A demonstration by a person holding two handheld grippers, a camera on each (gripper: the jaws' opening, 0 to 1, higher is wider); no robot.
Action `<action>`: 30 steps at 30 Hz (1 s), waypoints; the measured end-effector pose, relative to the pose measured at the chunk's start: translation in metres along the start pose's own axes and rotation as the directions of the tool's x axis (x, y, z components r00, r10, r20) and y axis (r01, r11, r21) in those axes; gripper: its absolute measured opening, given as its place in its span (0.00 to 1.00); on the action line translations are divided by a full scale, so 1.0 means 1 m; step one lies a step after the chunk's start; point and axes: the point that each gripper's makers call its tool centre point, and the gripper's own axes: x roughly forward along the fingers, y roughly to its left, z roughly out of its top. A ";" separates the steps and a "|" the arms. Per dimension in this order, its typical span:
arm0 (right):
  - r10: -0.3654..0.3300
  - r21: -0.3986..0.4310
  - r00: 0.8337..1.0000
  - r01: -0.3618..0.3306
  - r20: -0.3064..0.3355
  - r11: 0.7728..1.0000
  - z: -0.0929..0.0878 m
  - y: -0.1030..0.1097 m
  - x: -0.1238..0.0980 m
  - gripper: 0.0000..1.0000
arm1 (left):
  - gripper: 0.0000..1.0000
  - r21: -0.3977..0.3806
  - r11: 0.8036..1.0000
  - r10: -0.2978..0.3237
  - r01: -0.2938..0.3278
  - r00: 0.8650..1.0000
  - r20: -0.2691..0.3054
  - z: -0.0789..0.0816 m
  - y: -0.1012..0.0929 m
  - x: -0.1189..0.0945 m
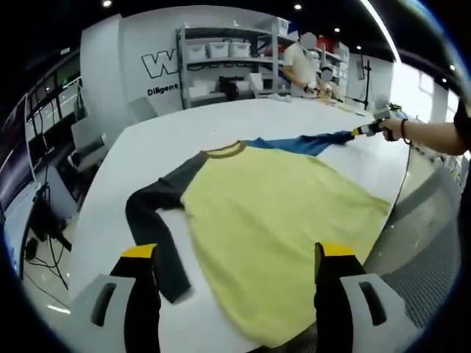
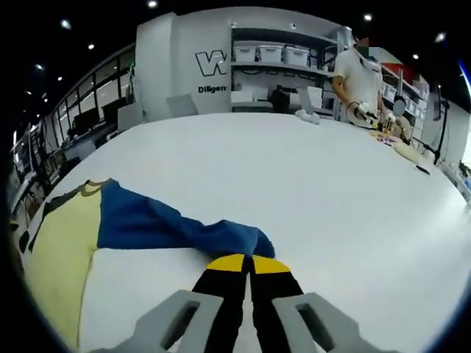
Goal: Fold the garment on the visible template until the final outline fits inside the template.
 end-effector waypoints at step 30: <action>-0.028 -0.068 1.000 0.028 0.002 0.997 0.054 -0.025 0.079 0.00 | 0.81 0.022 1.000 0.016 -0.016 1.000 -0.012 0.000 0.000 0.003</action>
